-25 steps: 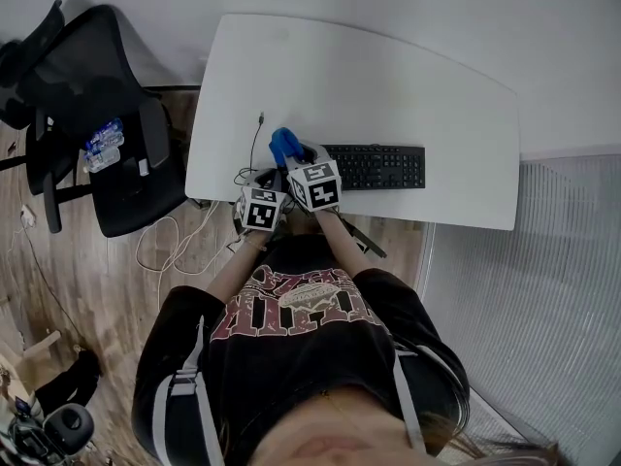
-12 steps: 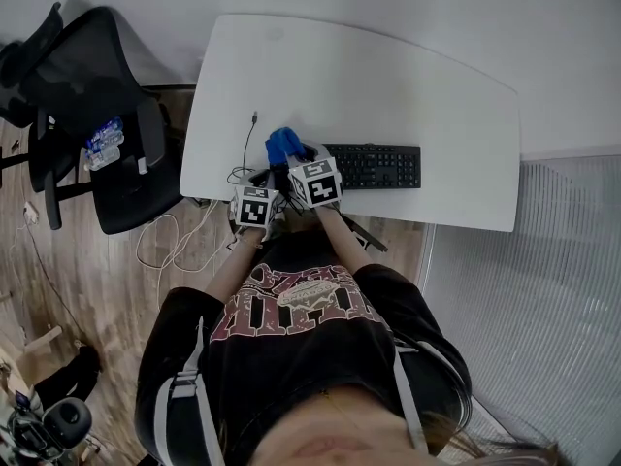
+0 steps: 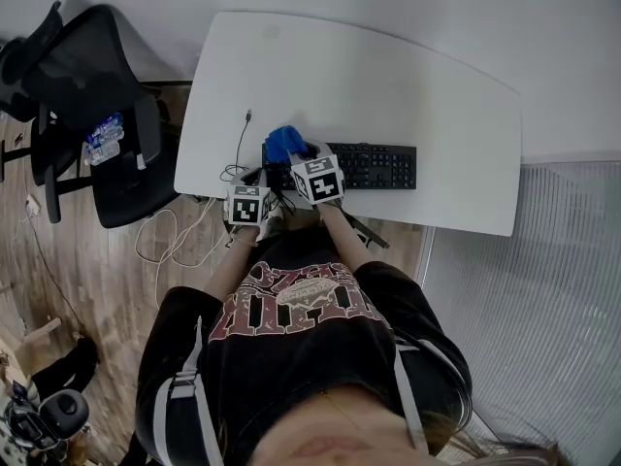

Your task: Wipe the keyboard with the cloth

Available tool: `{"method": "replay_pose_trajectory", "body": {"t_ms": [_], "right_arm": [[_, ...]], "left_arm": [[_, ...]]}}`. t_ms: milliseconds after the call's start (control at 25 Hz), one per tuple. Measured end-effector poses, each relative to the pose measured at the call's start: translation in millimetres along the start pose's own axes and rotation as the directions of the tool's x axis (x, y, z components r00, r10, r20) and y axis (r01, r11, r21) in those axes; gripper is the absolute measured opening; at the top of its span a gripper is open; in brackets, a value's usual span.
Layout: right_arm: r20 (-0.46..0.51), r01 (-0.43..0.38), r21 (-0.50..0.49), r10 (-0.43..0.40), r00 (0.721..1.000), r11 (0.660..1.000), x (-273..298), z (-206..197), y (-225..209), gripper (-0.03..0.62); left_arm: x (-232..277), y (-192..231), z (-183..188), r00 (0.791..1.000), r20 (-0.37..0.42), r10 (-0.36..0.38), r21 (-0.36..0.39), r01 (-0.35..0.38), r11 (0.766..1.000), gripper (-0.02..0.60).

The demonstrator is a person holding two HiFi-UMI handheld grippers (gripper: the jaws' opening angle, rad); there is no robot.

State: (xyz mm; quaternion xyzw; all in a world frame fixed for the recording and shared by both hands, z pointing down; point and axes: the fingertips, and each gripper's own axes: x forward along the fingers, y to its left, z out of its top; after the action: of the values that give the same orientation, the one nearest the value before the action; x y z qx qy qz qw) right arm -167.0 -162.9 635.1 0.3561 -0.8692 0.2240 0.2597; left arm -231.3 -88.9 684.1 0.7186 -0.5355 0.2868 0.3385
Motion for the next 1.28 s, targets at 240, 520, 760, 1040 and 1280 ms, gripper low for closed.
{"method": "replay_pose_trajectory", "body": {"t_ms": [240,520,760,1040,1280], "right_arm": [[-0.001,-0.008,0.003,0.008,1.0,1.0,-4.3,-3.0,-13.2,0.064],[-0.011,-0.008,-0.001,0.008,1.0,1.0,-8.6,-7.2,-23.2,0.064],[-0.022,0.004,-0.003,-0.005,1.0,1.0,-12.6,-14.0,-37.3,0.064],[-0.042,0.042,-0.013,-0.042,0.998,0.999,-25.8,-21.5,-57.3,0.064],[-0.052,0.072,-0.01,-0.073,0.996,0.997,-33.7,-28.0,-76.3,0.064]], "left_arm": [[2.0,-0.2,-0.6,0.999,0.002,0.04,-0.04,-0.04,0.998,0.034],[-0.7,3.3,-2.6,0.997,0.002,0.076,-0.068,-0.076,0.995,0.034],[-0.7,4.6,-3.7,0.996,-0.001,0.094,-0.082,-0.094,0.992,0.034],[-3.1,4.2,-3.5,0.994,-0.003,0.112,-0.075,-0.112,0.991,0.034],[-2.4,4.4,-3.6,0.992,-0.009,0.127,-0.071,-0.127,0.989,0.034]]}}
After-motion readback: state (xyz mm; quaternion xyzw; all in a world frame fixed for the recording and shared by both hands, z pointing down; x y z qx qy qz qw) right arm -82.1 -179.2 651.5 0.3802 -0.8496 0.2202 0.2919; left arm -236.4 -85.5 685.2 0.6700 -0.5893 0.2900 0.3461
